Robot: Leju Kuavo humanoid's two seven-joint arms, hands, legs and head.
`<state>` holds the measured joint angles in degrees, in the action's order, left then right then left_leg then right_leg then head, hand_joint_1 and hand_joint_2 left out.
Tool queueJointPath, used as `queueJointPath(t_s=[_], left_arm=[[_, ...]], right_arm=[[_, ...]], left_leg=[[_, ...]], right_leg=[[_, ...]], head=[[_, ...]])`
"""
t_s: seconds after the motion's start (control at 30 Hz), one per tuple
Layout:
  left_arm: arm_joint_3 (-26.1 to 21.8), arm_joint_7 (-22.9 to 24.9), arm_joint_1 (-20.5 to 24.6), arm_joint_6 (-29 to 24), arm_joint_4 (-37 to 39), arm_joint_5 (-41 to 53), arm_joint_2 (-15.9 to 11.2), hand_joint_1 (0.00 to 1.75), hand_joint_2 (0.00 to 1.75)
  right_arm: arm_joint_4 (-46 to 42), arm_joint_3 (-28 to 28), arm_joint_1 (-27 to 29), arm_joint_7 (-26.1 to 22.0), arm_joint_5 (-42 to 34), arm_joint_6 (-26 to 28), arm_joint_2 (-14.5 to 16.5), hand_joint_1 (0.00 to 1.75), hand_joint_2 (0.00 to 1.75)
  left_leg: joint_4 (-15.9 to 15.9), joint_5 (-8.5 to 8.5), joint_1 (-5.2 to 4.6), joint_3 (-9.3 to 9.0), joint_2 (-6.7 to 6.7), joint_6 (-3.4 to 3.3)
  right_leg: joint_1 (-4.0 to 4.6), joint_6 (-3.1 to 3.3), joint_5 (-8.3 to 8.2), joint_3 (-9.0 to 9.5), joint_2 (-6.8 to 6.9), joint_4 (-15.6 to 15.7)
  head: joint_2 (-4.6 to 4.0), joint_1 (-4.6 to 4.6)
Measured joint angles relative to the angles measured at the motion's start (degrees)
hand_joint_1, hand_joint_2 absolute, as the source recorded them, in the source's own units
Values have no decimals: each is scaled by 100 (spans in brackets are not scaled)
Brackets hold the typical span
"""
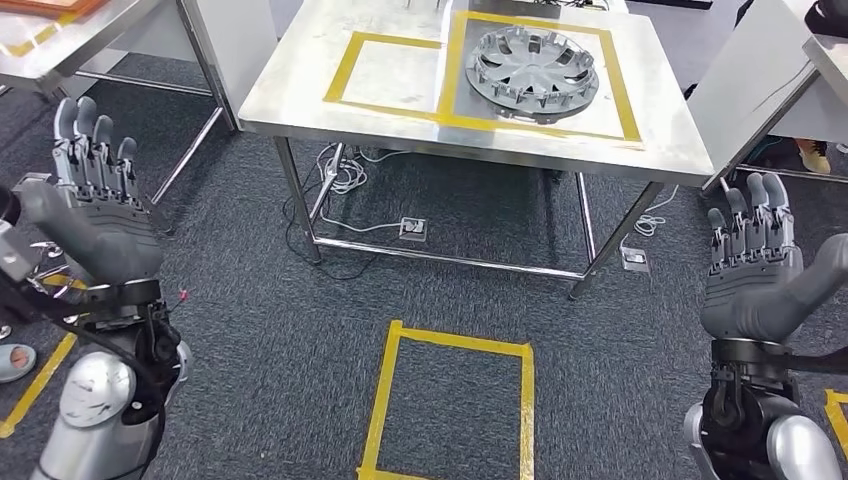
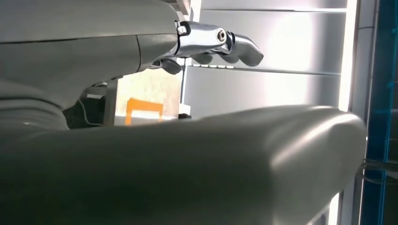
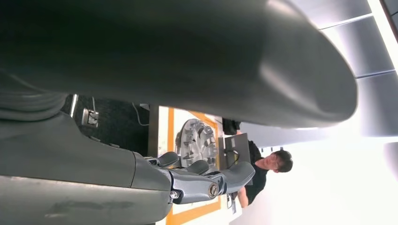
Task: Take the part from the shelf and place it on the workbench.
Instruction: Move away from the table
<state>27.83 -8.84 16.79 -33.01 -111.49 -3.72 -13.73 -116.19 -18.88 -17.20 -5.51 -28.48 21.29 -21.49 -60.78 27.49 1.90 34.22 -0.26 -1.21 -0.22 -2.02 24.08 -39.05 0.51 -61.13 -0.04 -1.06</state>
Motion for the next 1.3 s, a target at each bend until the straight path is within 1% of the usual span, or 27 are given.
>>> queueJointPath(t_s=[0.1, 0.13, 0.17, 0.2, 0.23, 0.3, 0.33, 0.4, 0.47, 0.53, 0.6, 0.63, 0.67, 0.7, 0.73, 0.77, 0.8, 0.87, 0.97, 1.0, 1.07, 1.13, 1.17, 1.2, 1.23, 1.27, 1.3], left_arm=[[-1, 2, -1, 2, 1, 1, 0, 0, 0], [0, 2, -3, 2, 1, 1, 0, 0, 0], [1, 2, -5, 2, 2, 1, 0, 0, 0], [1, 2, -5, 2, 2, 1, 0, 0, 0], [1, 2, -5, 2, 1, 1, 0, 0, 0], [1, 0, 0, 3, -3, 2, 1, 0, 0], [1, -1, 1, 3, -4, 3, 2, 0, 0], [1, -1, 2, 4, -4, 5, 3, 0, 0], [0, -1, -2, 3, -4, 8, 2, 0, 0], [-2, 0, 0, -1, -3, 9, -4, 0, 0], [-3, 5, -2, -4, -1, 9, -13, 0, 0], [-3, 9, -5, -5, 2, 9, -16, 0, 0], [-3, 14, -7, -5, 5, 9, -21, 0, 0], [-3, 16, -7, -3, 8, 10, -25, 0, 0], [-3, 18, -7, -1, 10, 10, -28, 0, 0], [-3, 19, -5, 2, 11, 11, -30, 0, 0], [-3, 20, -3, 4, 11, 14, -31, 0, 0], [-4, 20, -4, 3, 11, 31, -31, 0, 0], [-3, 9, -16, -22, 11, 69, -29, 0, 0], [-2, 4, -18, -32, 11, 77, -28, 0, 0], [-1, -2, -18, -39, 13, 85, -28, 0, 0], [0, -3, -28, -39, 14, 87, -28, 0, 0], [1, -4, -37, -38, 16, 85, -28, 0, 0], [3, -5, -45, -36, 20, 82, -28, 0, 0], [4, -9, -50, -32, 24, 79, -28, 0, 0], [5, -13, -51, -28, 27, 75, -26, 0, 0], [5, -16, -50, -25, 28, 73, -24, 0, 0]], right_arm=[[2, 25, 9, 1, -3, 0, -12, 0, 0], [3, 27, 17, 1, -4, 0, -14, 0, 0], [4, 27, 25, 1, -5, 0, -15, 0, 0], [4, 29, 30, 0, -5, 0, -15, 0, 0], [4, 34, 31, 0, -6, -1, -15, 0, 0], [-1, 47, 16, -1, -7, -1, -19, 0, 0], [-4, 53, 6, -2, -7, -2, -25, 0, 0], [-8, 59, -10, -3, -7, -3, -40, 0, 0], [-8, 61, -19, -2, -8, -3, -46, 0, 0], [-7, 59, -21, -1, -10, -3, -44, 0, 0], [-4, 54, -8, 1, -13, -3, -38, 0, 0], [-2, 52, 0, 3, -13, -4, -35, 0, 0], [0, 50, 7, 6, -12, -5, -33, 0, 0], [1, 49, 9, 8, -11, -7, -32, 0, 0], [2, 49, 11, 11, -11, -8, -32, 0, 0], [2, 48, 12, 12, -10, -9, -32, 0, 0], [1, 49, 13, 13, -9, -11, -32, 0, 0], [-2, 48, 17, 16, -4, -15, -32, 0, 0], [-3, 55, 28, 22, -7, 2, -39, 0, 0], [-2, 60, 32, 25, -15, 15, -45, 0, 0], [-2, 71, 43, 28, -30, 39, -61, 0, 0], [-2, 89, 66, 33, -40, 52, -73, 0, 0], [-2, 97, 83, 36, -45, 58, -74, 0, 0], [-2, 103, 96, 39, -49, 63, -74, 0, 0], [-2, 110, 102, 41, -51, 67, -74, 0, 0], [-3, 120, 102, 43, -52, 70, -74, 0, 0], [-5, 133, 93, 44, -53, 72, -77, 0, 0]], left_leg=[[6, -136, -12, 168, 1, -69], [5, -186, -24, 237, 0, -73], [4, -236, -38, 305, 0, -75], [4, -284, -54, 363, 0, -75], [5, -328, -69, 412, 0, -75], [25, -420, -78, 470, 3, -62], [48, -469, -69, 483, 10, -39], [116, -573, -36, 483, 22, 35], [157, -600, -26, 500, 25, 99], [-82, -312, -42, 616, 20, 126], [-714, 169, -39, 801, 17, 150], [-1037, 320, -37, 864, 18, 166], [-1232, 359, -34, 869, 19, 183], [-1239, 296, -31, 781, 21, 197], [-1084, 180, -25, 610, 24, 208], [-741, 101, -18, 353, 29, 220], [-395, 94, -21, 80, 30, 222], [21, 155, -37, -211, 8, 187], [44, 128, -41, -173, 2, 60], [45, 99, -34, -154, 17, 13], [55, 36, -19, -95, 57, -55], [53, -26, -29, -7, 104, -80], [51, -56, -38, 38, 135, -83], [50, -82, -47, 77, 173, -84], [49, -105, -58, 105, 217, -83], [50, -122, -70, 121, 266, -81], [56, -138, -76, 126, 322, -78]], right_leg=[[-10, -61, 670, -309, -6, -979], [-10, -60, 801, -358, -8, -1267], [-6, -44, 833, -330, -10, -1393], [3, -12, 762, -199, -13, -1307], [20, 37, 633, 25, -16, -1037], [71, 177, 518, 561, -16, -261], [100, 229, 511, 745, -16, 30], [154, 288, 505, 839, -13, 275], [150, 322, 362, 840, 2, 437], [113, 343, 185, 872, 27, 594], [107, 346, 68, 786, 37, 613], [107, 339, 23, 715, 38, 602], [104, 330, -19, 639, 38, 583], [99, 315, -57, 560, 38, 554], [90, 297, -88, 482, 38, 516], [79, 275, -109, 403, 37, 457], [74, 245, -123, 320, 35, 399], [76, 181, -147, 202, 22, 286], [75, 96, -205, 116, -6, 221], [67, 64, -164, 66, -15, 168], [40, -12, 129, -137, -25, -249], [12, -68, 528, -398, -25, -979], [4, -78, 647, -477, -25, -1256], [1, -73, 673, -464, -24, -1349], [4, -53, 602, -332, -17, -1212], [19, -14, 470, -100, 18, -889], [52, 45, 370, 163, 132, -471]], head=[[0, -98], [0, -127], [0, -154], [0, -173], [0, -190], [0, -194], [0, -189], [0, -192], [0, -229], [0, -211], [0, -144], [0, -117], [0, -93], [0, -73], [0, -53], [0, -31], [0, -7], [0, 27], [0, 16], [0, -2], [0, -58], [0, -135], [0, -164], [0, -190], [0, -213], [0, -234], [0, -251]])
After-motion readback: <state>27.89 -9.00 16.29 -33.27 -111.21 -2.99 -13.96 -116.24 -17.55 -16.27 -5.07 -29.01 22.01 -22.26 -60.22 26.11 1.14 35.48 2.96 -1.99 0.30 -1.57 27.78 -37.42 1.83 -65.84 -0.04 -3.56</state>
